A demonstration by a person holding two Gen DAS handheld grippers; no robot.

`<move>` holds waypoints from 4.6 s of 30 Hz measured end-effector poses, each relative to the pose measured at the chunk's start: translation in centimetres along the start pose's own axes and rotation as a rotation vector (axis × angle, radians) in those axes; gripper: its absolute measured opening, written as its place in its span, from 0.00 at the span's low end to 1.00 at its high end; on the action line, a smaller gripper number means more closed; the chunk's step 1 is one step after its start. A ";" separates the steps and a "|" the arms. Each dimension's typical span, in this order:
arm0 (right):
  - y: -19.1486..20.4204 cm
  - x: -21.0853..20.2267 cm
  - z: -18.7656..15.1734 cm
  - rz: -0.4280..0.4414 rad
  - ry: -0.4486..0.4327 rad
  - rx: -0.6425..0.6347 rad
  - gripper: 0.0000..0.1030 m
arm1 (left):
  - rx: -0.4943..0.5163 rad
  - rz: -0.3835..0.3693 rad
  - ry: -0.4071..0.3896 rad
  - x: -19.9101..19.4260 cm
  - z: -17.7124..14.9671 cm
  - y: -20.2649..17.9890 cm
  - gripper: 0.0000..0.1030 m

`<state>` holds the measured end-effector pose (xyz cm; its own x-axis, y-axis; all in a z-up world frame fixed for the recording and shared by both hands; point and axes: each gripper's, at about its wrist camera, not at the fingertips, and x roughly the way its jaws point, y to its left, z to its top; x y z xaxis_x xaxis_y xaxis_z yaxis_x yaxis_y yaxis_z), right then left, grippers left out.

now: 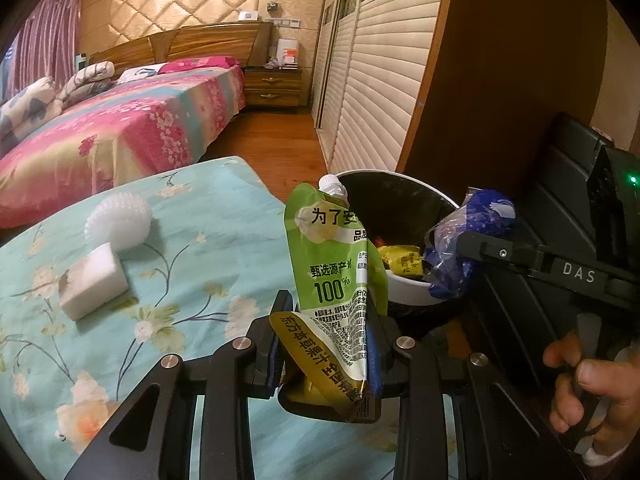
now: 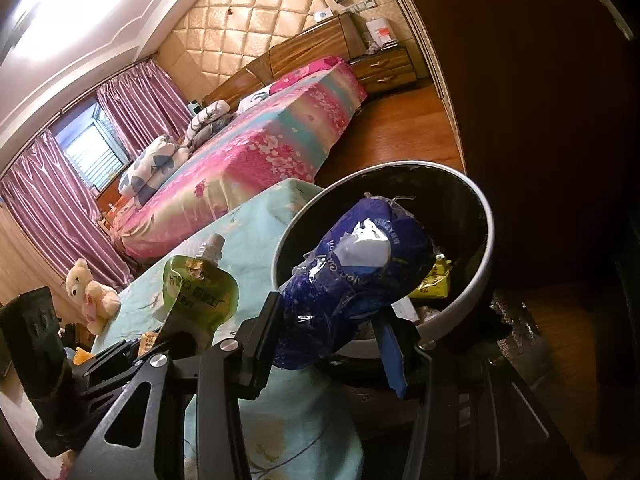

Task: Collect trash
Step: 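Carry the green pouch and blue bag over the trash bin with both tools, then open the left tool to drop the pouch while the right tool releases the blue bag, then withdraw both open tools from the bin toward the sponge and mesh ball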

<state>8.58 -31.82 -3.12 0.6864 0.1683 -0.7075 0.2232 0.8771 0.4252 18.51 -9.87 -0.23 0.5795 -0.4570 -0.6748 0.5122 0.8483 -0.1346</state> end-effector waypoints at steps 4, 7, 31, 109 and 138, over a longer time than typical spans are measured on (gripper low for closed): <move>-0.5 0.1 0.2 -0.004 0.004 0.004 0.45 | 0.012 -0.003 0.002 0.6 0.4 -0.7 0.29; -0.7 0.3 0.5 -0.006 0.006 0.004 0.45 | 0.022 -0.005 0.004 1.1 0.7 -1.1 0.29; -2.8 2.3 2.7 -0.068 0.060 -0.033 0.46 | 0.056 -0.019 0.028 5.0 3.3 -3.7 0.30; 7.6 3.9 -3.5 0.078 0.094 -0.139 0.79 | -0.224 0.147 0.033 -3.8 -5.8 8.5 0.57; 13.3 11.3 -3.5 0.121 0.163 -0.228 0.79 | -0.287 0.203 0.059 -4.0 -5.5 17.4 0.57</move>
<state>16.85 -16.69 -7.49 0.5742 0.3314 -0.7487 -0.0270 0.9216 0.3872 21.63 8.22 -3.86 0.6092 -0.2624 -0.7483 0.1865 0.9646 -0.1864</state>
